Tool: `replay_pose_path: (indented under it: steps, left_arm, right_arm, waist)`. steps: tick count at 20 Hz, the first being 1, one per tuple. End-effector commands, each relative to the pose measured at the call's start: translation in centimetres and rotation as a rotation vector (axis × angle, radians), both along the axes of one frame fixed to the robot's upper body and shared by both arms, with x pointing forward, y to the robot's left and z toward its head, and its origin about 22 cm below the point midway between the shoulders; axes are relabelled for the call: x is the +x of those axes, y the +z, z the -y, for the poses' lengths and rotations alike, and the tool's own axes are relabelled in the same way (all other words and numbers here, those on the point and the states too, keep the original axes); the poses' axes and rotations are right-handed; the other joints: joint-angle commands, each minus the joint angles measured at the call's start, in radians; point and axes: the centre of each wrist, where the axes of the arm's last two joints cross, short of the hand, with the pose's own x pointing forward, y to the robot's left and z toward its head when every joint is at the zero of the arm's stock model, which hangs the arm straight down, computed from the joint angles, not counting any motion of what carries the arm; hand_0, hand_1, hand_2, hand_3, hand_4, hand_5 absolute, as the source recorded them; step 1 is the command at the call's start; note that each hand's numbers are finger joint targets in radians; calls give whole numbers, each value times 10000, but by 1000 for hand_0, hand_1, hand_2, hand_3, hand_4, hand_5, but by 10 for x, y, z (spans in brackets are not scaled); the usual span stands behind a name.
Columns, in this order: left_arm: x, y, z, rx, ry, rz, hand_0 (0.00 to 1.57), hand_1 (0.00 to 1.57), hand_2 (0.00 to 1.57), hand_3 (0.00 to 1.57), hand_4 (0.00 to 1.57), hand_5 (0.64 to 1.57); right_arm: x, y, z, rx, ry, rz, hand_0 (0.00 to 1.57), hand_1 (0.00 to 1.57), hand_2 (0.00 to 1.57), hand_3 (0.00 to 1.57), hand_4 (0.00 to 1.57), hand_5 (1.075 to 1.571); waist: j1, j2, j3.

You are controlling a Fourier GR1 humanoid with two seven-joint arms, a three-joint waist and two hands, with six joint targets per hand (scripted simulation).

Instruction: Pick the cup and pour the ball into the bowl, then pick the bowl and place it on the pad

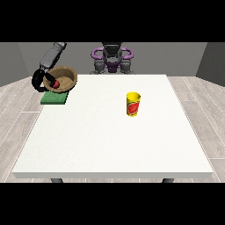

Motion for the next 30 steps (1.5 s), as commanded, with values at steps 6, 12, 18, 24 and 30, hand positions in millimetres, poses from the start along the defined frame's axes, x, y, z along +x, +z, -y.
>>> replay_pose_path:
  steps: [6, 12, 18, 24, 30]
  left_arm:
    - [-16, 36, 10, 333, -176, 912, 0, 0, 0, 0, 127, 1532]
    - [-27, 51, 16, 185, -136, 1033, 0, 0, 0, 0, 0, 1528]
    - [0, 2, 28, 51, -102, 358, 0, 0, 0, 0, 0, 1532]
    - [-12, 21, 6, 136, -144, 230, 0, 0, 0, 0, 0, 1530]
    - [-18, 25, 11, 323, -355, 842, 0, 0, 0, 0, 0, 1525]
  right_arm:
    - [-11, 7, 52, -192, -439, 926, 1571, 1571, 1571, 586, 1299, 1552]
    - [-18, 9, 73, -133, -441, 881, 1571, 1571, 1571, 577, 1246, 1559]
    - [-18, 39, 86, -155, -347, 560, 1571, 1571, 1571, 880, 1240, 1568]
    - [1, 20, 47, -780, -121, 412, 1571, 1571, 1571, 1290, 1229, 1571]
    - [-11, -1, 64, 680, -430, 530, 1571, 1571, 1571, 1130, 1117, 1568]
  waist:
    - [336, 961, 10]
    - [348, 966, 5]
    - [161, 305, -12]
    - [312, 226, -13]
    - [495, 736, 0]
